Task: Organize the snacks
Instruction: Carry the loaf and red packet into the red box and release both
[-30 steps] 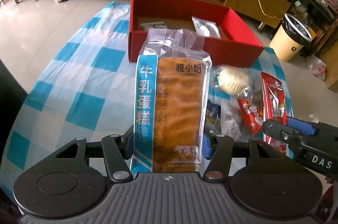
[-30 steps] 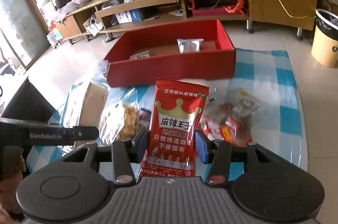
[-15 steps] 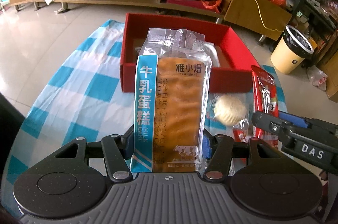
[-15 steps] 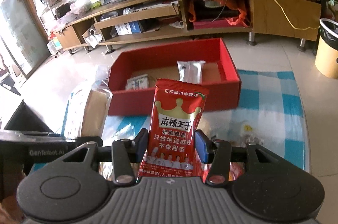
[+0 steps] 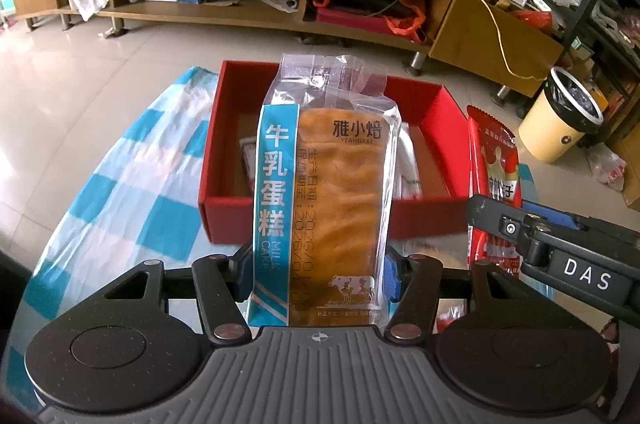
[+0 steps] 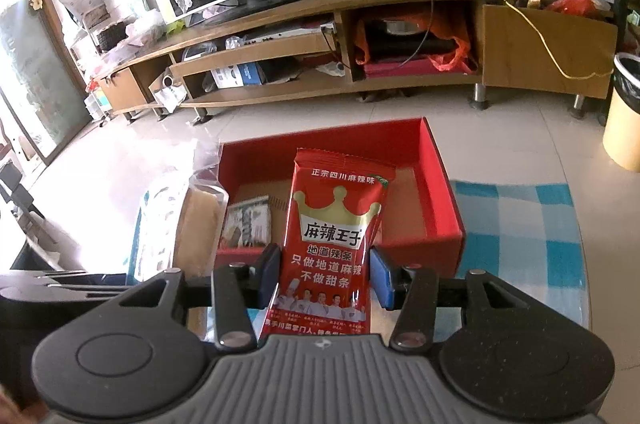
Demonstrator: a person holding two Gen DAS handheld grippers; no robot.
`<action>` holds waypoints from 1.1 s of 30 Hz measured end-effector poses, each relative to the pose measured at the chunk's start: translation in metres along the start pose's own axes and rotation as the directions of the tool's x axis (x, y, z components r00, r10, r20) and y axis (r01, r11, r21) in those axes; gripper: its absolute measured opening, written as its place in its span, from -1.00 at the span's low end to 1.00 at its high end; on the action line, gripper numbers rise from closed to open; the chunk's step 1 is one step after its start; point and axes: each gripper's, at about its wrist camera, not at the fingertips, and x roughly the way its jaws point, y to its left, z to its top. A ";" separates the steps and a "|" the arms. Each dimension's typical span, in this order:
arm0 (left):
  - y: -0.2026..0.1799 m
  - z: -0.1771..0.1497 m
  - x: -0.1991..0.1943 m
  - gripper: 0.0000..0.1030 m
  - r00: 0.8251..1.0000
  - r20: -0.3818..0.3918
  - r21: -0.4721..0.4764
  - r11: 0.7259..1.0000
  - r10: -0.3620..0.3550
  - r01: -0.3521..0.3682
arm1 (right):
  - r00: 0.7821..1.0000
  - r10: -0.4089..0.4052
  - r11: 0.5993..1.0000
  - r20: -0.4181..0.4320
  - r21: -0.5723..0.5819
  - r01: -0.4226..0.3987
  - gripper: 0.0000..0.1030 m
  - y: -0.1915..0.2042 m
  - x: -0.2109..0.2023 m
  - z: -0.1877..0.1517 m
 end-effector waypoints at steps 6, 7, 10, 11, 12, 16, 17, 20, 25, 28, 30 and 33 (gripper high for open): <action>-0.003 0.020 0.016 0.26 1.000 0.007 -0.009 1.000 0.013 -0.012 | 1.000 -0.004 1.000 0.011 -0.002 0.004 -0.07 -0.002 0.017 0.021; -0.004 0.023 0.019 0.26 1.000 0.008 -0.010 1.000 0.015 -0.015 | 1.000 -0.007 1.000 0.012 -0.003 0.007 -0.07 -0.003 0.021 0.025; -0.004 0.033 0.029 0.26 1.000 0.010 -0.014 1.000 0.024 -0.024 | 1.000 -0.015 1.000 0.009 0.001 0.015 -0.07 -0.006 0.033 0.034; -0.004 0.036 0.033 0.26 1.000 0.010 -0.016 1.000 0.027 -0.027 | 1.000 -0.018 1.000 0.008 0.005 0.017 -0.07 -0.008 0.037 0.038; -0.004 0.040 0.036 0.26 0.999 0.011 -0.018 0.999 0.032 -0.032 | 1.000 -0.020 1.000 0.007 0.008 0.020 -0.07 -0.009 0.042 0.041; -0.007 0.052 0.046 0.26 0.998 0.034 -0.005 0.999 0.050 -0.050 | 1.000 -0.022 1.000 0.002 0.020 0.022 -0.07 -0.015 0.061 0.055; -0.007 0.055 0.051 0.26 0.998 0.031 -0.003 0.999 0.054 -0.054 | 1.000 -0.023 1.000 0.001 0.022 0.023 -0.07 -0.016 0.067 0.058; -0.007 0.059 0.068 0.25 0.997 0.018 0.008 0.997 0.078 -0.078 | 0.999 -0.030 0.999 -0.012 0.011 0.030 -0.07 -0.017 0.084 0.063; -0.007 0.064 0.084 0.25 0.993 0.013 0.009 0.993 0.114 -0.114 | 0.997 -0.038 0.999 -0.064 0.001 0.038 -0.06 -0.025 0.113 0.062; -0.005 0.062 0.091 0.26 0.992 -0.002 0.007 0.992 0.124 -0.124 | 0.993 -0.027 1.000 -0.117 0.010 0.028 -0.05 -0.031 0.127 0.058; -0.005 0.061 0.091 0.29 0.991 -0.008 0.005 0.991 0.134 -0.134 | 0.991 -0.030 0.999 -0.133 0.012 0.032 -0.02 -0.033 0.130 0.056; -0.002 0.061 0.087 0.36 0.992 -0.007 -0.013 0.992 0.123 -0.124 | 0.993 -0.031 0.999 -0.116 0.021 0.034 0.06 -0.036 0.124 0.059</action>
